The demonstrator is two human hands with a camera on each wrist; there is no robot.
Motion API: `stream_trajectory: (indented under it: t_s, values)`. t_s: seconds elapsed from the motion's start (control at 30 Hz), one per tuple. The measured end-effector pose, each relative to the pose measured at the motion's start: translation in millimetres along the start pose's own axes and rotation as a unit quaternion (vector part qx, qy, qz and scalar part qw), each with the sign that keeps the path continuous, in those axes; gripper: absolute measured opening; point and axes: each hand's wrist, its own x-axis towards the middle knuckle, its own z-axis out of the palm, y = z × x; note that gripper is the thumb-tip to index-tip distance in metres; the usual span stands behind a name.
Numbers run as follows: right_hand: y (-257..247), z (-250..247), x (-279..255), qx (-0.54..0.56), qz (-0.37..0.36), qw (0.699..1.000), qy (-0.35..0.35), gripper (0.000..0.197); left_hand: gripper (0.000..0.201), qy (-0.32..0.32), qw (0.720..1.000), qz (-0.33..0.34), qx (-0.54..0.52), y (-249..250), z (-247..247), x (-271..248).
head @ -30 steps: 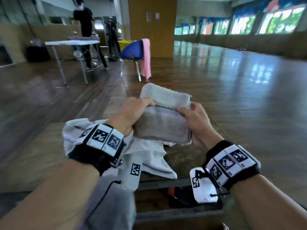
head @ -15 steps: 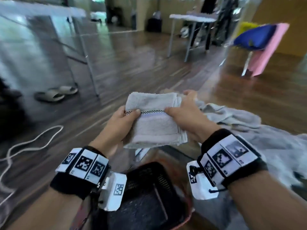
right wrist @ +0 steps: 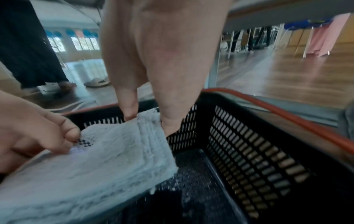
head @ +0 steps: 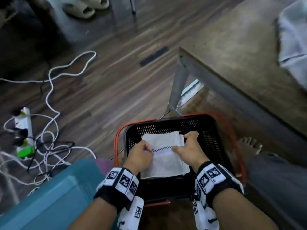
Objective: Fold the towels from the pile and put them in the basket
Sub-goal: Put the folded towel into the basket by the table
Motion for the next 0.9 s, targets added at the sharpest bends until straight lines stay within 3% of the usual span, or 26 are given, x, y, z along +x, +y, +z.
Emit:
stream_trajectory:
  t_s: [0.17, 0.33, 0.5, 0.77, 0.9]
  values:
    - [36, 20, 22, -0.013, 0.037, 0.999, -0.003, 0.049, 0.023, 0.026, 0.997, -0.076, 0.011, -19, 32, 24]
    - [38, 29, 42, -0.01, 0.031, 0.996, -0.079, 0.057, 0.018, 0.073, 0.99, -0.122, 0.018, -33, 39, 43]
    - [44, 25, 53, -0.011, 0.048, 0.994, -0.1, 0.053, 0.052, -0.023, 0.986, -0.15, 0.07, -43, 40, 58]
    - [52, 18, 47, -0.027, 0.061, 0.994, -0.089, 0.043, 0.052, -0.046, 0.982, -0.128, 0.134, -40, 42, 58]
    - [39, 10, 37, -0.017, 0.048, 0.994, -0.094, 0.037, 0.056, -0.004, 0.992, -0.083, 0.096, -32, 34, 54]
